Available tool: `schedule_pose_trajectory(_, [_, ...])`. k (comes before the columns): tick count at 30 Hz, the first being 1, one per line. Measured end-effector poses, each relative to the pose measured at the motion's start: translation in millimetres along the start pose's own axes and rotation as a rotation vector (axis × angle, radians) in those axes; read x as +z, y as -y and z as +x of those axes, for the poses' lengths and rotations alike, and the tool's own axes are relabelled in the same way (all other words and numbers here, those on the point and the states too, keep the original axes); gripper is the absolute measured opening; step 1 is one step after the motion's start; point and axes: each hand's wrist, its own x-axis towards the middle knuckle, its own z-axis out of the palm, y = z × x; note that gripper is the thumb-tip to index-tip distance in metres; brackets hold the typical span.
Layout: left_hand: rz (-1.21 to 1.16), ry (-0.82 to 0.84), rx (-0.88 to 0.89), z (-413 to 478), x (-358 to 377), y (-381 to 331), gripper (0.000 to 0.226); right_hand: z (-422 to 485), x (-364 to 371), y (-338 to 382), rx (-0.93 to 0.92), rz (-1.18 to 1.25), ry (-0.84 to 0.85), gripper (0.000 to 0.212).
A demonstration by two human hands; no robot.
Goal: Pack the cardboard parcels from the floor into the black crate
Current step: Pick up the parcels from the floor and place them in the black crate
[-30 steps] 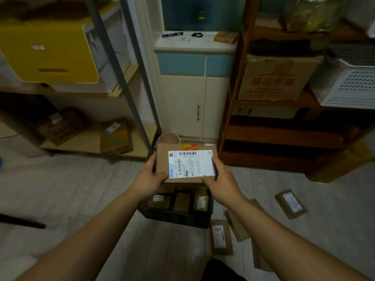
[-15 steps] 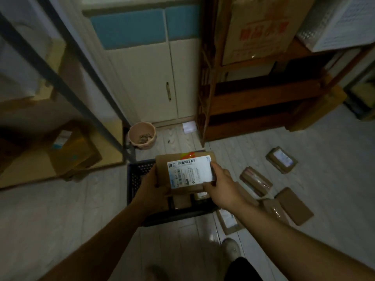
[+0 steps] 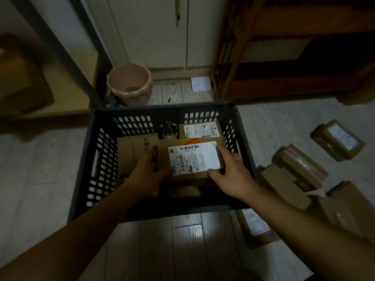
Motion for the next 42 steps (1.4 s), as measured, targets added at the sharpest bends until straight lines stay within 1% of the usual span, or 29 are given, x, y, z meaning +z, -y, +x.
schedule_pose_trajectory(2, [0.146, -0.036, 0.038, 21, 9, 27, 0.058, 19, 22, -23, -0.031, -0.052, 0.018, 0.073])
schedule_pose_trajectory(3, [0.263, -0.068, 0.069, 31, 12, 37, 0.062, 28, 30, -33, -0.042, -0.084, 0.031, 0.073])
schedule_pose_trajectory(5, [0.461, -0.107, 0.113, 48, 16, 51, 0.083, 41, 40, -47, -0.063, -0.145, 0.072, 0.072])
schedule_pose_trajectory(7, [0.61, -0.06, 0.103, 59, 19, 55, 0.1, 48, 40, -52, -0.082, -0.219, 0.125, 0.072])
schedule_pose_trajectory(9, [0.618, 0.026, 0.054, 64, 19, 52, 0.105, 48, 32, -49, -0.068, -0.245, 0.147, 0.069])
schedule_pose_trajectory(13, [0.573, 0.14, -0.008, 66, 26, 53, 0.104, 35, 28, -55, -0.021, -0.261, 0.173, 0.066])
schedule_pose_trajectory(15, [0.584, 0.205, 0.014, 66, 36, 60, 0.103, 31, 33, -66, -0.012, -0.301, 0.192, 0.058])
schedule_pose_trajectory(18, [0.616, 0.215, 0.053, 70, 52, 69, 0.098, 41, 39, -77, 0.001, -0.397, 0.211, 0.051])
schedule_pose_trajectory(20, [0.624, 0.22, 0.044, 77, 58, 70, 0.102, 47, 40, -79, 0.011, -0.449, 0.211, 0.056])
schedule_pose_trajectory(25, [0.642, 0.323, 0.046, 84, 66, 67, 0.112, 48, 37, -84, 0.023, -0.549, 0.222, 0.075])
schedule_pose_trajectory(27, [0.69, 0.335, 0.071, 86, 68, 69, 0.113, 48, 38, -85, 0.009, -0.735, 0.202, 0.074])
schedule_pose_trajectory(29, [0.707, 0.339, 0.106, 91, 69, 71, 0.109, 52, 38, -84, -0.071, -0.965, 0.134, 0.068])
schedule_pose_trajectory(30, [0.729, 0.332, 0.11, 93, 69, 71, 0.106, 54, 38, -84, -0.084, -1.015, 0.125, 0.067])
schedule_pose_trajectory(33, [0.809, 0.322, 0.127, 97, 71, 68, 0.102, 61, 36, -81, -0.047, -1.009, 0.181, 0.071])
schedule_pose_trajectory(36, [0.788, 0.328, 0.106, 97, 70, 64, 0.104, 62, 36, -84, -0.051, -0.971, 0.19, 0.075])
schedule_pose_trajectory(39, [0.816, 0.362, 0.083, 81, 60, 50, 0.099, 55, 34, -84, -0.067, -0.884, 0.19, 0.076])
schedule_pose_trajectory(41, [0.865, 0.358, 0.056, 58, 50, 31, 0.105, 45, 22, -72, -0.053, -0.788, 0.214, 0.076])
schedule_pose_trajectory(42, [0.843, 0.342, 0.043, 43, 46, 15, 0.099, 38, 12, -62, -0.03, -0.743, 0.224, 0.074])
